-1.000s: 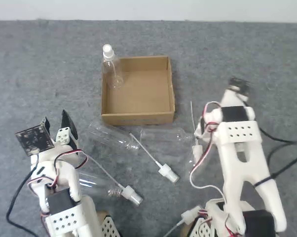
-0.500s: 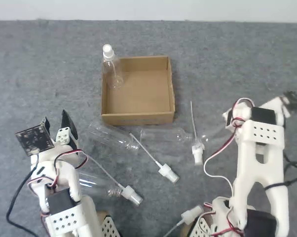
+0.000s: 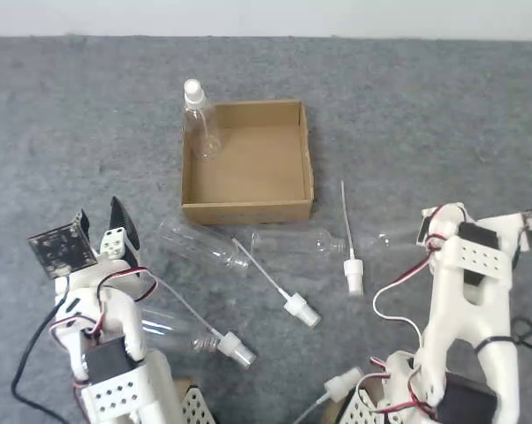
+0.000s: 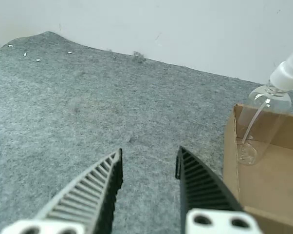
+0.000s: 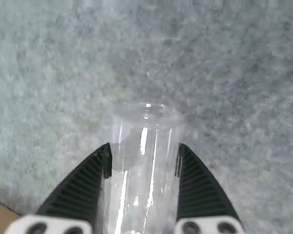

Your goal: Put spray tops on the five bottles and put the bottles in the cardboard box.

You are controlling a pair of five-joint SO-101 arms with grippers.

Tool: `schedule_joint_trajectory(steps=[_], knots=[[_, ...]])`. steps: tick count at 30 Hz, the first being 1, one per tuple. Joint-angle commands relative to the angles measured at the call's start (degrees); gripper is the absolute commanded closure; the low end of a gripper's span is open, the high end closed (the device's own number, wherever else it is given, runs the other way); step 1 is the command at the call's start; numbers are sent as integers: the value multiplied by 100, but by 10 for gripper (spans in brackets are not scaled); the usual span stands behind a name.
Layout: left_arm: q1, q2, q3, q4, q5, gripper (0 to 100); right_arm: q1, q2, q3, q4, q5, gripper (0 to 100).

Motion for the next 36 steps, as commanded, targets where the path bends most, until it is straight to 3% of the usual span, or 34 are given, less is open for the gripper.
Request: schedule_joint_trajectory(steps=[1,9,27,36], knots=[[-44,-88,-31,-176,18,830,101,-286,141,-207,-62,971],[-44,-88,-31,-176,18,830,708,-251,264,-303,-62,971],[-299,-88,-31,-185,18,830,1042,-259,545,-356,-62,965],[-299,-88,-31,-185,18,830,954,-233,554,-338,-53,769]])
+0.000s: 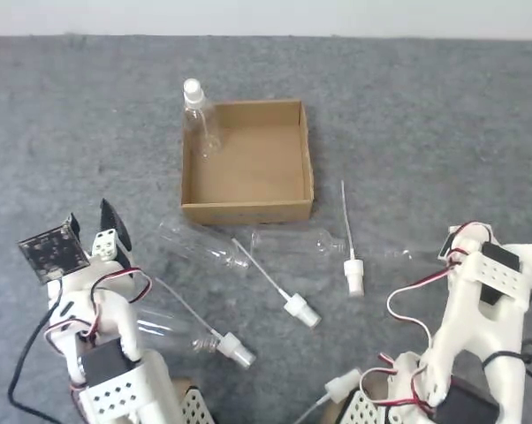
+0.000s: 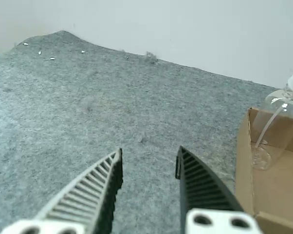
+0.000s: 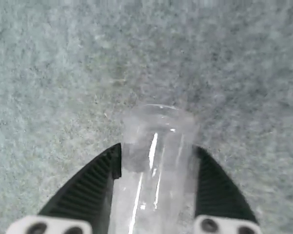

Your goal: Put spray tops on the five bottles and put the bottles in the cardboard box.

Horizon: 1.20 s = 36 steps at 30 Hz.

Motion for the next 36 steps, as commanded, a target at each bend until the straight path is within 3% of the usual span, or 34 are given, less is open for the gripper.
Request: schedule_joint_trajectory(steps=[1,11,20,26,29,36], knots=[[-26,-88,-31,-185,18,830,-48,-145,35,75,-44,765],[-26,-88,-31,-185,18,830,57,-716,88,435,-44,764],[-26,-88,-31,-185,18,830,215,-2510,105,1560,-44,764],[-26,-88,-31,-185,18,830,620,-3644,229,1710,9,764],[-26,-88,-31,-185,18,830,664,-4145,422,1701,413,766],[-26,-88,-22,-185,18,830,673,-5288,668,1684,475,925]])
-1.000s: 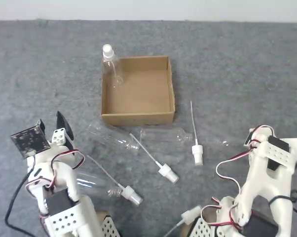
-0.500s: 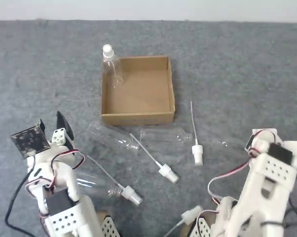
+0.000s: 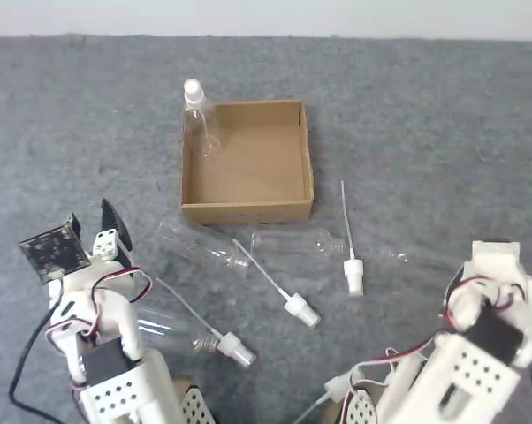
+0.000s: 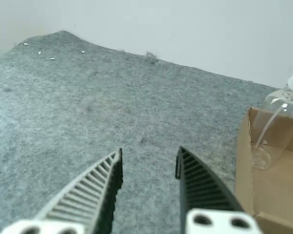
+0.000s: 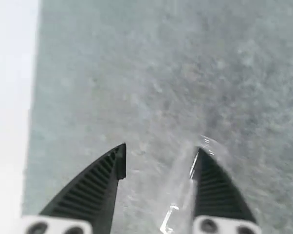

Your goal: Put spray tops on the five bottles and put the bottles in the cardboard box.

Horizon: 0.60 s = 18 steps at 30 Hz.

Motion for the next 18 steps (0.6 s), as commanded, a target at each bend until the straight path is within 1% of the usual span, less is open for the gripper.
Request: schedule_joint_trajectory(steps=[1,9,12,18], knots=[[-26,-88,-22,-185,18,830,66,-831,-44,48,149,939],[-26,-88,-22,-185,18,830,66,-1727,-53,66,114,952],[-26,-88,-22,-185,18,830,57,-1956,-88,13,114,998],[-26,-88,-22,-185,18,830,40,-2475,-369,66,149,992]])
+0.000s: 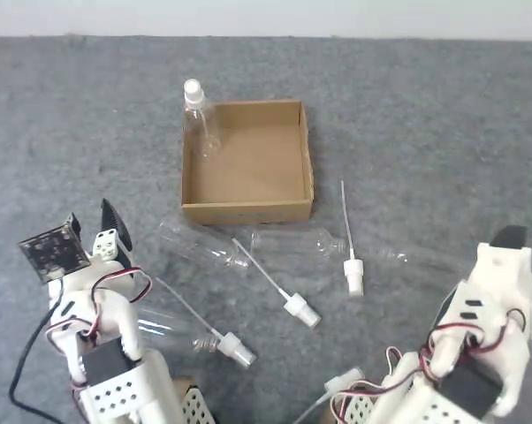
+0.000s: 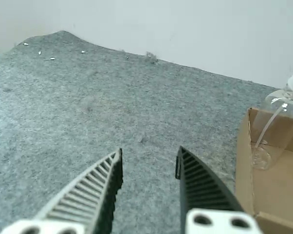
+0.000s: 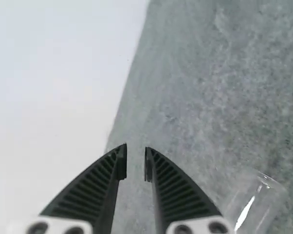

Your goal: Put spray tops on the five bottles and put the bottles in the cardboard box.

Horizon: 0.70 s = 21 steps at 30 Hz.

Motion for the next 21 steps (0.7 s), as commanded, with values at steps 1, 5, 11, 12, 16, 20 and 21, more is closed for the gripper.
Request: schedule_joint_trajectory(steps=[1,5,11,12,16,20,21], knots=[[-26,-88,-22,-185,18,830,13,-409,-413,48,123,992],[-26,-88,-22,-185,18,830,-338,-541,-809,259,132,992],[-26,-88,-13,-185,18,830,-866,-110,-1714,629,123,992],[-26,-88,13,-193,18,830,-936,48,-1864,620,123,992],[-26,-88,22,-202,18,830,-1068,743,-2470,646,141,992],[-26,-88,22,-202,18,830,-1121,1385,-3015,681,299,992],[-26,-88,22,-202,18,830,-1121,1525,-3156,743,343,992]])
